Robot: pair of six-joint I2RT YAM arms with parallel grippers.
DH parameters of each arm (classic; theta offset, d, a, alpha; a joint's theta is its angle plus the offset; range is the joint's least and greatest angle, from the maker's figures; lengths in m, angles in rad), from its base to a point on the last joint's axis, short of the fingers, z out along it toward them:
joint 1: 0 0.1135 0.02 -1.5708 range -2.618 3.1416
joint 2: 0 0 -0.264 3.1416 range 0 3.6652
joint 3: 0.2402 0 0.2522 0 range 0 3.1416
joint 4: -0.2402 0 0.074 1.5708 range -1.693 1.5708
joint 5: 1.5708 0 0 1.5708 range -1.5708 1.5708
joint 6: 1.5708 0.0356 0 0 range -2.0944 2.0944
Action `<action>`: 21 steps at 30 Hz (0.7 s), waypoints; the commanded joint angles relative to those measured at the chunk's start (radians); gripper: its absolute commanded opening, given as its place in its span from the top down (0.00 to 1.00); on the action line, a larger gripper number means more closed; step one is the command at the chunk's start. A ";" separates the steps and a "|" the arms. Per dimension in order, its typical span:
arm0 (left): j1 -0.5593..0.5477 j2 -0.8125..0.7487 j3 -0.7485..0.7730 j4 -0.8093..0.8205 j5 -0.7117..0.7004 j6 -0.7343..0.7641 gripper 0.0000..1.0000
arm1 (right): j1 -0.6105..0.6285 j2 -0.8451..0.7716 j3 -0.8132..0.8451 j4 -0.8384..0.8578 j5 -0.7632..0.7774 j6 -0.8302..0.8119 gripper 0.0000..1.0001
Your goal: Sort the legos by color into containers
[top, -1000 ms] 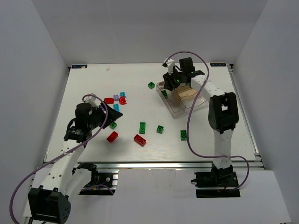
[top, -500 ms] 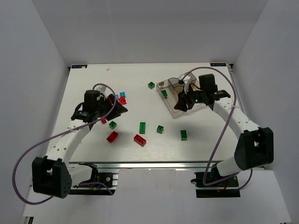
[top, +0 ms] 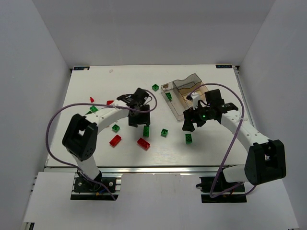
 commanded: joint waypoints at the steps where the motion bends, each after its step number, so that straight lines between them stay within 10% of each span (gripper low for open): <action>1: -0.065 0.032 0.077 -0.086 -0.169 0.012 0.28 | -0.002 -0.024 -0.022 0.002 0.019 0.030 0.12; 15: -0.186 0.221 0.163 -0.075 -0.254 -0.016 0.26 | -0.002 0.003 -0.031 0.039 0.025 0.022 0.14; 21: -0.186 0.256 0.163 -0.043 -0.231 -0.016 0.39 | -0.006 -0.004 -0.046 0.048 0.031 0.022 0.14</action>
